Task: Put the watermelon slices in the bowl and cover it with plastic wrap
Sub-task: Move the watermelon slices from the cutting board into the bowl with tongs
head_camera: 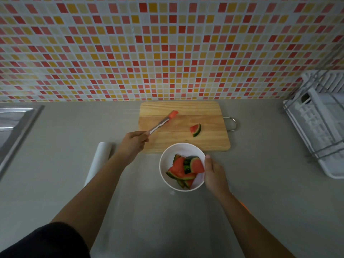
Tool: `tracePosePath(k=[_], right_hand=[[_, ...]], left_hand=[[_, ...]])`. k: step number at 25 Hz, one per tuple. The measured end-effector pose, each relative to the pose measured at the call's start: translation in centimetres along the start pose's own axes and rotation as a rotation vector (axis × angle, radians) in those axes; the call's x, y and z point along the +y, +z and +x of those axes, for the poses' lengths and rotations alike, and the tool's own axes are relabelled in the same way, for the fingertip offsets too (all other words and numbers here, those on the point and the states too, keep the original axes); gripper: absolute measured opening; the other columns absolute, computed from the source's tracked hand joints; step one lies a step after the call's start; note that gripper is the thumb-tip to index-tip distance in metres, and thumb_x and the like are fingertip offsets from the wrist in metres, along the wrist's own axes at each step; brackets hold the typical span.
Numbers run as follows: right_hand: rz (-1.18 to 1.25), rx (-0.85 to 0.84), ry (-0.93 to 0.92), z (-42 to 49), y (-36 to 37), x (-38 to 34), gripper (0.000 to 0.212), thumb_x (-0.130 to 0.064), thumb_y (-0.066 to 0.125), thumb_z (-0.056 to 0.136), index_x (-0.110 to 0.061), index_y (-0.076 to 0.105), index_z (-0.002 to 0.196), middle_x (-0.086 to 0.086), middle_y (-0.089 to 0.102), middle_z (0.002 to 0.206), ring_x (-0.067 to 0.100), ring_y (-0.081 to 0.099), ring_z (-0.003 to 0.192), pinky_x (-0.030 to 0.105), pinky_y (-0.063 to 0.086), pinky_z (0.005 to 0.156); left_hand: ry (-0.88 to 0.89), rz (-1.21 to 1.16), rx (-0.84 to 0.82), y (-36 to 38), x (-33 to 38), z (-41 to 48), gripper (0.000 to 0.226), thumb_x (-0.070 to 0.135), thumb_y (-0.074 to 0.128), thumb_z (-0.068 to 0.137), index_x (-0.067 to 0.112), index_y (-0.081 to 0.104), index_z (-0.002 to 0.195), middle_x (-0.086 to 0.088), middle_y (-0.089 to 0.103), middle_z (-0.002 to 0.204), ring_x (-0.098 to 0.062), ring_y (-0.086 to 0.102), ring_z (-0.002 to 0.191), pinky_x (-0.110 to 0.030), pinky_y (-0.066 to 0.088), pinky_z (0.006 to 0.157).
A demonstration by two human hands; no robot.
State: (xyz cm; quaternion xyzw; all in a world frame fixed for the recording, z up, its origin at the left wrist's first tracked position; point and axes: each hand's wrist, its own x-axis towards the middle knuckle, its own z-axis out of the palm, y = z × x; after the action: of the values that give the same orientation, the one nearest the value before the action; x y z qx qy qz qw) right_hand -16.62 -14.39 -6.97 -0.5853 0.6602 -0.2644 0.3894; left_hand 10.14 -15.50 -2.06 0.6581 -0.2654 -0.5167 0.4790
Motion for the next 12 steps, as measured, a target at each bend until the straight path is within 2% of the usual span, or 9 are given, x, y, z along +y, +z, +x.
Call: tracePosePath(k=[2, 4, 6, 8, 10, 12], right_hand=[[0.006, 0.000, 0.000, -0.1, -0.1, -0.1, 0.052, -0.040, 0.027, 0.098, -0.009, 0.063, 0.078, 0.004, 0.061, 0.072, 0.024, 0.057, 0.073, 0.033, 0.042, 0.068], [0.009, -0.003, 0.003, -0.2, -0.2, -0.2, 0.054, -0.040, 0.027, 0.098, -0.006, 0.063, 0.078, 0.004, 0.060, 0.070, 0.024, 0.057, 0.072, 0.034, 0.041, 0.066], [0.006, -0.004, -0.003, -0.3, -0.2, -0.3, 0.055, -0.040, 0.026, 0.098, -0.004, 0.062, 0.076, 0.007, 0.062, 0.070, 0.026, 0.057, 0.072, 0.035, 0.043, 0.066], [0.000, -0.001, 0.000, -0.3, -0.1, -0.4, 0.055, -0.041, 0.026, 0.098, -0.007, 0.061, 0.074, 0.008, 0.063, 0.072, 0.026, 0.058, 0.072, 0.035, 0.043, 0.067], [-0.006, 0.000, 0.014, -0.2, -0.1, -0.4, 0.054, -0.042, 0.025, 0.097, -0.011, 0.061, 0.072, 0.007, 0.063, 0.073, 0.026, 0.058, 0.074, 0.034, 0.042, 0.067], [-0.016, -0.005, 0.025, -0.1, -0.1, -0.4, 0.051, -0.042, 0.025, 0.097, -0.014, 0.060, 0.073, 0.008, 0.063, 0.077, 0.027, 0.058, 0.077, 0.033, 0.040, 0.068]], left_hand=[[0.042, -0.064, -0.121, -0.6, 0.0, -2.5, 0.015, 0.010, 0.054, 0.093, 0.003, 0.067, 0.088, -0.003, 0.049, 0.067, -0.004, 0.034, 0.046, -0.012, 0.029, 0.042], [0.106, -0.022, -0.239, -1.6, -0.3, -5.2, 0.021, 0.011, 0.054, 0.094, 0.014, 0.071, 0.082, 0.006, 0.051, 0.061, -0.004, 0.034, 0.047, -0.011, 0.031, 0.044], [0.191, 0.230, -0.263, -2.3, -0.3, -7.7, 0.019, 0.017, 0.057, 0.093, 0.022, 0.075, 0.090, 0.011, 0.056, 0.063, -0.003, 0.042, 0.050, -0.011, 0.036, 0.049], [0.398, 0.670, -0.181, -2.3, -0.4, -9.3, 0.017, 0.021, 0.061, 0.091, 0.023, 0.074, 0.103, 0.010, 0.069, 0.078, -0.005, 0.059, 0.064, -0.014, 0.043, 0.060], [0.615, 0.997, -0.092, -0.9, -0.3, -10.5, 0.022, 0.021, 0.061, 0.091, 0.013, 0.071, 0.109, -0.005, 0.073, 0.092, -0.019, 0.066, 0.081, -0.027, 0.045, 0.071], [0.675, 1.109, -0.090, 0.8, 0.1, -11.3, 0.026, 0.021, 0.060, 0.091, 0.007, 0.068, 0.111, -0.015, 0.070, 0.090, -0.033, 0.065, 0.081, -0.033, 0.045, 0.070]])
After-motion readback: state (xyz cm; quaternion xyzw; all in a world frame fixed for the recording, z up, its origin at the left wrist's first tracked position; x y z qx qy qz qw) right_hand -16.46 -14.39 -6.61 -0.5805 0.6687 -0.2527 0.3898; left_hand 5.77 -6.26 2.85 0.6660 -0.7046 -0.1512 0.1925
